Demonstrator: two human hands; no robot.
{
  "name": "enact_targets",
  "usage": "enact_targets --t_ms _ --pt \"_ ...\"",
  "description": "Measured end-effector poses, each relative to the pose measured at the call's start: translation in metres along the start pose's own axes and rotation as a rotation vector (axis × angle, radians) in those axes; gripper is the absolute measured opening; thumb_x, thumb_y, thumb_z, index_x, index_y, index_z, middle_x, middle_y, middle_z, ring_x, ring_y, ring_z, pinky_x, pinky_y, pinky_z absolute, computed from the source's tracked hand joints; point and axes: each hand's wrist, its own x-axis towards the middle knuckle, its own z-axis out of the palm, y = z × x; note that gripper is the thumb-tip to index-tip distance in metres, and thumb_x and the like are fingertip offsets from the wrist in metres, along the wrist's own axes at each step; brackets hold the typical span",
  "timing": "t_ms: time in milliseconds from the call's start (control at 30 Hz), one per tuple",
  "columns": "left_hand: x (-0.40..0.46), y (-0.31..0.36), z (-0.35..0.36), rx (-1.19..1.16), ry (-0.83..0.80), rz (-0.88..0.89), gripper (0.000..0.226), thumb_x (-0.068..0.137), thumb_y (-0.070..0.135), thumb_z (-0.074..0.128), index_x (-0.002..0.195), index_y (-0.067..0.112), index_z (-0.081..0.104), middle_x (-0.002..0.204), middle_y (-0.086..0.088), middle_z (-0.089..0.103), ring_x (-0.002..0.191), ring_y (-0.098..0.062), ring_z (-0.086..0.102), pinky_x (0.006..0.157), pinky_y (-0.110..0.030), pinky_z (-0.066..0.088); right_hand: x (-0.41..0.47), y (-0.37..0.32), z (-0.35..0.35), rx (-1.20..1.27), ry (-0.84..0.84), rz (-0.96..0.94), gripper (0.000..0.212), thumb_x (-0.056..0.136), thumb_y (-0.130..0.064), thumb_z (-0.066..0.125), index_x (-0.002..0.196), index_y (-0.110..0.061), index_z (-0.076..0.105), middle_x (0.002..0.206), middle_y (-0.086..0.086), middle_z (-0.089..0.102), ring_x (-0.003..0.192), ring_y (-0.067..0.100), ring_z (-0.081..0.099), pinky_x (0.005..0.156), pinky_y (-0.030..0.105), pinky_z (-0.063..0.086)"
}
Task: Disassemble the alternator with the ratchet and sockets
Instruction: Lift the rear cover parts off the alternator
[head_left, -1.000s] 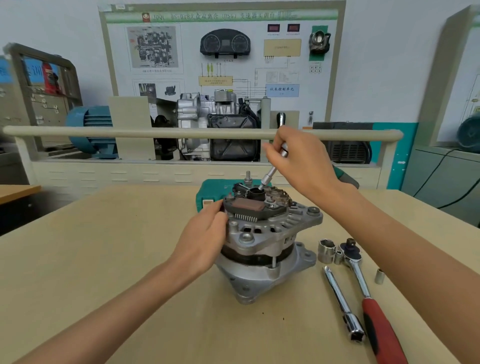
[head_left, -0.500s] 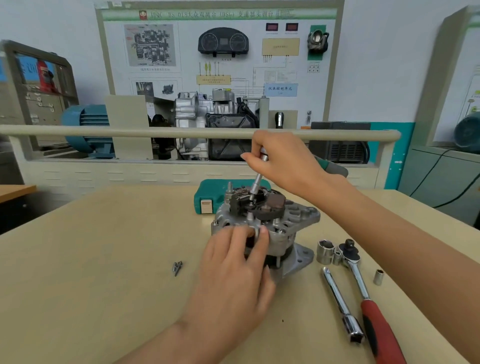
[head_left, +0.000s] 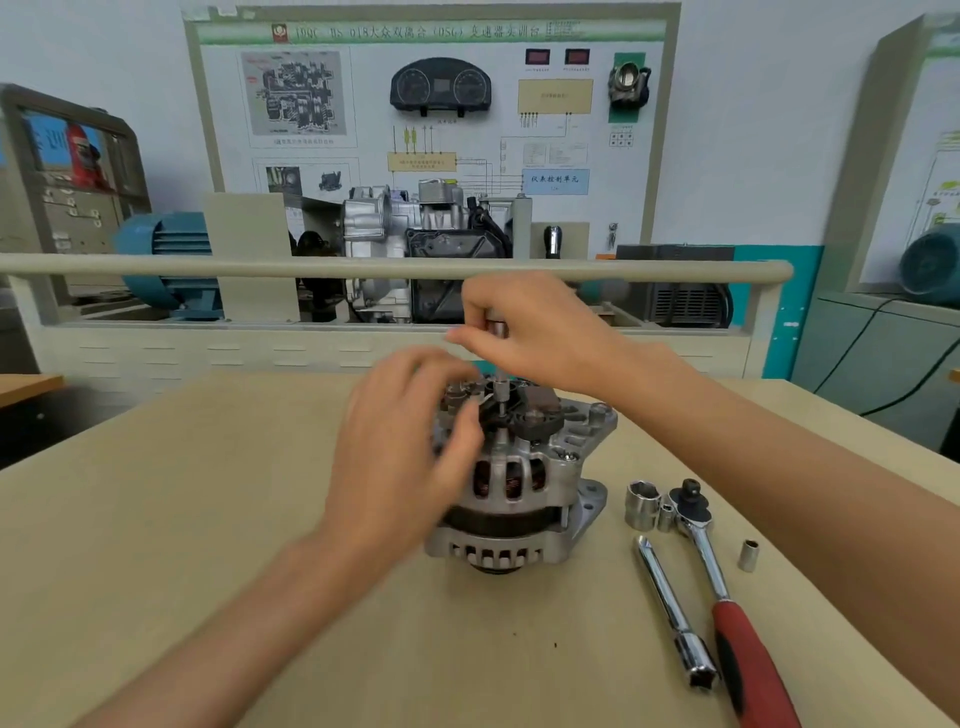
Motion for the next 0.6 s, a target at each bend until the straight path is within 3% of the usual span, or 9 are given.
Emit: enact_targets --t_ms 33,133,267,333,367,433,500,567,600 --pt "0.016 -0.004 -0.001 -0.099 -0.076 -0.104 0.019 0.090 0.030 0.049 0.101 0.023 0.062 0.105 0.009 0.058 0.100 -0.001 0.048 0.087 -0.021 0.036 0.000 -0.002 0.002 0.177 0.037 0.035 0.032 0.091 -0.026 0.057 0.064 -0.014 0.046 0.057 -0.005 0.045 0.059 0.011 0.044 0.058 0.025 0.033" --pt "0.048 -0.016 0.003 -0.442 -0.501 -0.331 0.014 0.093 0.027 0.055 0.100 0.025 0.067 0.106 0.015 0.068 0.102 -0.002 0.059 0.088 -0.017 0.043 0.001 -0.009 0.007 0.707 0.146 0.168 0.047 0.096 -0.020 0.047 0.053 -0.001 0.048 0.054 0.008 0.045 0.053 0.009 0.043 0.059 0.016 0.035" --pt "0.056 -0.024 0.010 -0.705 -0.716 -0.329 0.026 0.094 0.016 0.054 0.078 0.024 0.074 0.082 0.012 0.073 0.082 0.002 0.066 0.073 -0.009 0.046 0.001 -0.011 0.009 0.844 0.209 0.194 0.045 0.096 -0.016 0.041 0.053 -0.009 0.054 0.057 0.002 0.054 0.057 0.002 0.051 0.061 0.010 0.038" --pt "0.058 -0.030 0.010 -0.783 -0.741 -0.348 0.020 0.088 0.016 0.056 0.097 0.006 0.072 0.098 -0.005 0.074 0.096 -0.015 0.067 0.084 -0.021 0.051 -0.002 -0.010 0.010 0.770 0.206 0.171 0.038 0.096 -0.008 0.040 0.062 -0.005 0.057 0.063 0.003 0.056 0.063 0.007 0.053 0.065 0.016 0.040" --pt "0.059 -0.033 0.009 -0.820 -0.744 -0.362 0.030 0.085 0.016 0.057 0.106 -0.003 0.067 0.107 -0.012 0.071 0.104 -0.023 0.065 0.091 -0.028 0.051 -0.004 -0.010 0.010 0.727 0.208 0.163 0.035 0.095 -0.006 0.041 0.065 -0.004 0.058 0.065 0.003 0.057 0.065 0.010 0.053 0.068 0.020 0.042" --pt "0.060 -0.035 0.009 -0.839 -0.739 -0.382 0.035 0.080 0.017 0.061 0.108 -0.003 0.066 0.110 -0.012 0.070 0.108 -0.020 0.064 0.096 -0.026 0.049 -0.008 -0.008 0.008 0.727 0.207 0.189 0.032 0.095 -0.004 0.041 0.068 -0.004 0.058 0.067 0.004 0.057 0.067 0.011 0.053 0.069 0.023 0.042" --pt "0.061 -0.033 0.012 -0.793 -0.684 -0.348 0.024 0.075 0.017 0.066 0.097 0.009 0.072 0.101 -0.006 0.074 0.102 -0.014 0.067 0.091 -0.019 0.049 -0.008 -0.008 0.003 0.646 0.212 0.198 0.032 0.096 -0.009 0.041 0.070 -0.003 0.058 0.068 0.005 0.058 0.067 0.014 0.054 0.068 0.026 0.043" --pt "0.059 -0.027 0.014 -0.760 -0.574 -0.357 0.012 0.074 0.008 0.071 0.077 0.018 0.075 0.080 0.001 0.075 0.081 -0.005 0.070 0.074 -0.011 0.050 -0.008 -0.011 0.005 0.248 0.182 0.178 0.030 0.098 -0.021 0.040 0.078 -0.005 0.056 0.072 0.007 0.058 0.070 0.021 0.055 0.071 0.036 0.043" --pt "0.058 -0.026 0.016 -0.729 -0.488 -0.360 0.023 0.075 0.000 0.071 0.065 0.020 0.073 0.068 0.005 0.073 0.069 -0.001 0.068 0.064 -0.009 0.049 -0.007 -0.014 0.008 -0.026 0.162 0.195 0.031 0.098 -0.029 0.037 0.087 -0.008 0.055 0.079 0.007 0.059 0.074 0.023 0.056 0.071 0.036 0.041"
